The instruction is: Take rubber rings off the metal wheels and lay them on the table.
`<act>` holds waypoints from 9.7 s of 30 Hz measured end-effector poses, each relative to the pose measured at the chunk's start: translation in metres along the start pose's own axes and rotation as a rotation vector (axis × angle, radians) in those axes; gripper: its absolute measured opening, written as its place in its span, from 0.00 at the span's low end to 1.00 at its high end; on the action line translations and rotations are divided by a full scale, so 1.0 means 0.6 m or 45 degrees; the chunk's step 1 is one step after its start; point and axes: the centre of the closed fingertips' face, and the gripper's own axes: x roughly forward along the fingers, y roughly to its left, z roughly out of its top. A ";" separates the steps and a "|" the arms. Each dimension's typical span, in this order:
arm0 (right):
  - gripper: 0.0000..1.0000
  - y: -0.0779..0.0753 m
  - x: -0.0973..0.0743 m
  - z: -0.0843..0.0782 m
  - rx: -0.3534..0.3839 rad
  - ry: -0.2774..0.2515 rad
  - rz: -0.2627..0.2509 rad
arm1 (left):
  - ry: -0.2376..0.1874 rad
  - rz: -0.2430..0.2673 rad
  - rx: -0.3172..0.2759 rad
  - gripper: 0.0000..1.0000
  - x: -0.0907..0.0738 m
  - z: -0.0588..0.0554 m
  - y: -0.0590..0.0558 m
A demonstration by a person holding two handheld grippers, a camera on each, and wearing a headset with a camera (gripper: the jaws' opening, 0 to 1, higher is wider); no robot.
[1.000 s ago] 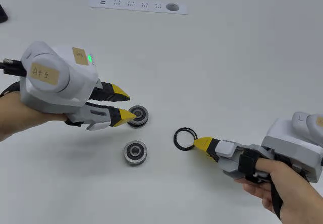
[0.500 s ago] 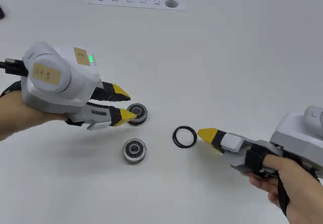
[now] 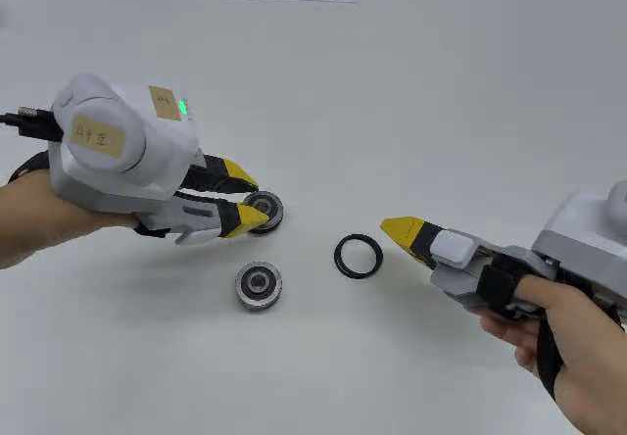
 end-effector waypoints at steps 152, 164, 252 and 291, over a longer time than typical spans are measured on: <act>0.01 0.093 0.152 -0.064 -0.330 0.294 0.103 | 0.006 -0.063 0.031 0.12 0.007 -0.004 -0.005; 0.02 0.098 0.146 -0.061 -0.301 0.284 0.114 | 0.026 -0.030 0.043 0.13 0.005 -0.004 -0.005; 0.10 -0.016 -0.030 0.017 -0.360 -0.042 -0.102 | -0.328 0.258 -0.321 0.27 -0.136 -0.001 0.003; 0.46 0.029 -0.115 -0.015 -1.425 0.238 0.113 | -0.422 0.269 -0.231 0.51 -0.207 -0.022 -0.084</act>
